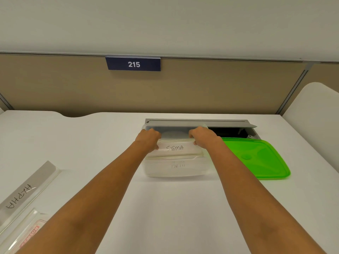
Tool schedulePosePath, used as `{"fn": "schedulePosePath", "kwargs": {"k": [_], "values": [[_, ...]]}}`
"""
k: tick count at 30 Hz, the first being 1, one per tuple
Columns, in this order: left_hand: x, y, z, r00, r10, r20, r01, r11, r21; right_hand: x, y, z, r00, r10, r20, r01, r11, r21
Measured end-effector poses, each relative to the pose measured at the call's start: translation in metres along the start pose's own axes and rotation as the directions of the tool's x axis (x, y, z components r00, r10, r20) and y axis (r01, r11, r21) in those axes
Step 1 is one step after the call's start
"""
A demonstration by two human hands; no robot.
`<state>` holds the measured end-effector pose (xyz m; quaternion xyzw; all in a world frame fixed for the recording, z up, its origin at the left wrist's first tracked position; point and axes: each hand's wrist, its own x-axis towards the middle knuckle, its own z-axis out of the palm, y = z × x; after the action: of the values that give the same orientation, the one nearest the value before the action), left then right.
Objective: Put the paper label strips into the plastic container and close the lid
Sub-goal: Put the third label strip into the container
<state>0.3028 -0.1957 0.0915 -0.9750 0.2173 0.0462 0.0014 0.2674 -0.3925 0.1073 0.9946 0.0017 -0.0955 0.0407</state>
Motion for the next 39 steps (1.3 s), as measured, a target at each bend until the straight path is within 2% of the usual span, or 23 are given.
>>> {"fn": "schedulePosePath", "kwargs": {"k": [7,14,19,23,26,30,39], "values": [[-0.009,0.006,-0.005,1.0,-0.003,-0.027,0.003,1.0,-0.001,-0.007,-0.002,0.001,0.998,-0.003,-0.063,0.005,1.0,0.017],[-0.023,0.008,-0.014,0.999,-0.024,0.021,0.023,0.999,0.03,-0.027,-0.003,-0.003,0.996,0.021,-0.09,-0.015,0.998,0.066],[-0.041,0.007,-0.022,0.997,-0.048,-0.065,0.046,0.999,-0.028,-0.044,-0.006,-0.012,0.982,0.018,-0.19,0.016,0.985,0.175],[-0.063,0.003,-0.029,0.976,-0.06,-0.21,0.03,0.989,-0.145,-0.059,-0.017,-0.024,0.954,0.012,-0.298,0.059,0.972,0.227],[-0.085,-0.013,-0.03,0.949,-0.113,-0.293,0.046,0.973,-0.227,-0.072,-0.04,-0.031,0.917,0.013,-0.399,0.1,0.96,0.262],[-0.114,-0.05,-0.029,0.917,-0.21,-0.34,0.104,0.947,-0.303,-0.084,-0.084,-0.033,0.879,0.065,-0.472,0.155,0.898,0.412],[-0.182,-0.16,-0.015,0.865,-0.42,-0.274,0.287,0.863,-0.416,-0.099,-0.218,-0.016,0.881,0.051,-0.471,0.263,0.775,0.575]]}}
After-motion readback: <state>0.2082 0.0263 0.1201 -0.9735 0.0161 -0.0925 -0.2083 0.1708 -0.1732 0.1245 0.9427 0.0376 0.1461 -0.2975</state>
